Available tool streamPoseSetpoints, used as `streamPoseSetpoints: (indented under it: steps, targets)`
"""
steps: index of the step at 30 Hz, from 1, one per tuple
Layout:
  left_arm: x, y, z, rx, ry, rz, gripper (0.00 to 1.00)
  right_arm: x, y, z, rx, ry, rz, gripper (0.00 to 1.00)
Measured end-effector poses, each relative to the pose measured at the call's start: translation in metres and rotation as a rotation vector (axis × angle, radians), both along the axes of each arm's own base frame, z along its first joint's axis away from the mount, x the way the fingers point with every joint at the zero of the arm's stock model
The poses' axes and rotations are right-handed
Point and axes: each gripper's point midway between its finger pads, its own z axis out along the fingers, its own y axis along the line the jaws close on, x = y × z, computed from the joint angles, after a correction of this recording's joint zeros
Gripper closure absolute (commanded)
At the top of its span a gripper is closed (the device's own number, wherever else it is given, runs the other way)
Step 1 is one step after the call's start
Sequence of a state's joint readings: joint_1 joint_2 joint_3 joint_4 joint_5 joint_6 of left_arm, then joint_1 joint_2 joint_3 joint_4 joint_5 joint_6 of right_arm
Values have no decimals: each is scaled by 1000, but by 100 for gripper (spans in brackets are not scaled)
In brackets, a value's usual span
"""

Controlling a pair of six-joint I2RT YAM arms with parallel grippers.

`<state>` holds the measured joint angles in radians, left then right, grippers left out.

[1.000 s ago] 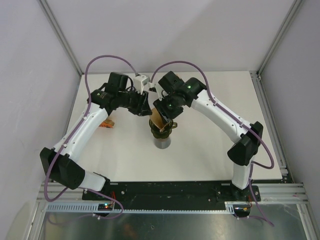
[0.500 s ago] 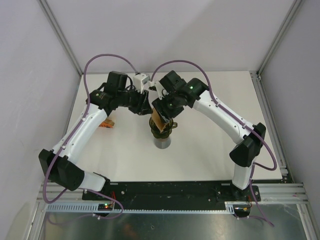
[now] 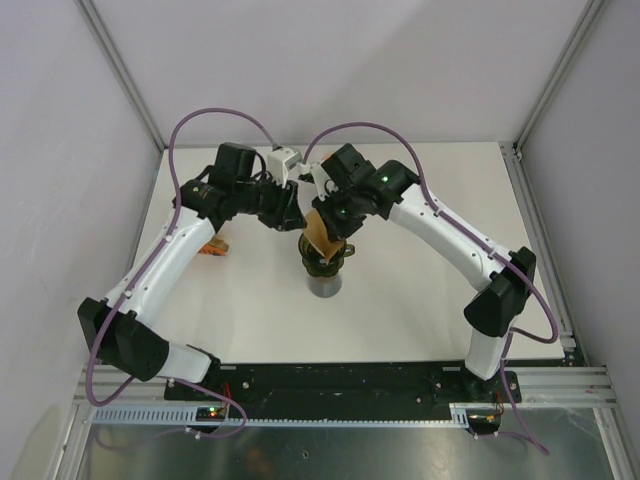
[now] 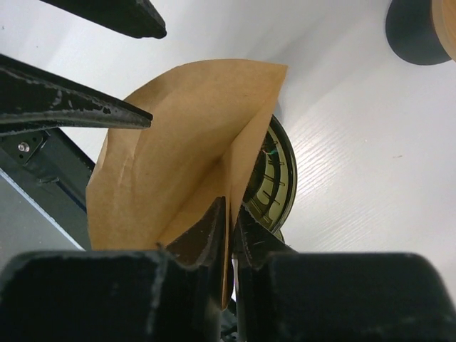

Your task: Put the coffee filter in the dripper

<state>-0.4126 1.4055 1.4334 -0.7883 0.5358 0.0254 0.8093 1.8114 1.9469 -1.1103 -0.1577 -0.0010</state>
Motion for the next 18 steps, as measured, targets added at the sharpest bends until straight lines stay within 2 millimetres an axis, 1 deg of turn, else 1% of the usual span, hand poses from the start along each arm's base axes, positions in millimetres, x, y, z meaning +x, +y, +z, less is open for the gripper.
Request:
streamPoseSetpoints:
  steps: [4,8,14,16,18]
  targets:
    - [0,0,-1,1,5,-1,55,0,3,-2,21,-2,-1,95]
    - [0,-1,-5,5,17,-2,55,0,5,-7,33,3,-16,99]
    - [1,-2,-11,11,36,-3,61,2,7,-14,44,3,-37,100]
    - [-1,-2,-13,10,43,-9,66,3,6,-16,44,0,-44,99]
    - [-2,-3,-16,8,49,-15,73,3,4,-18,43,-3,-51,98]
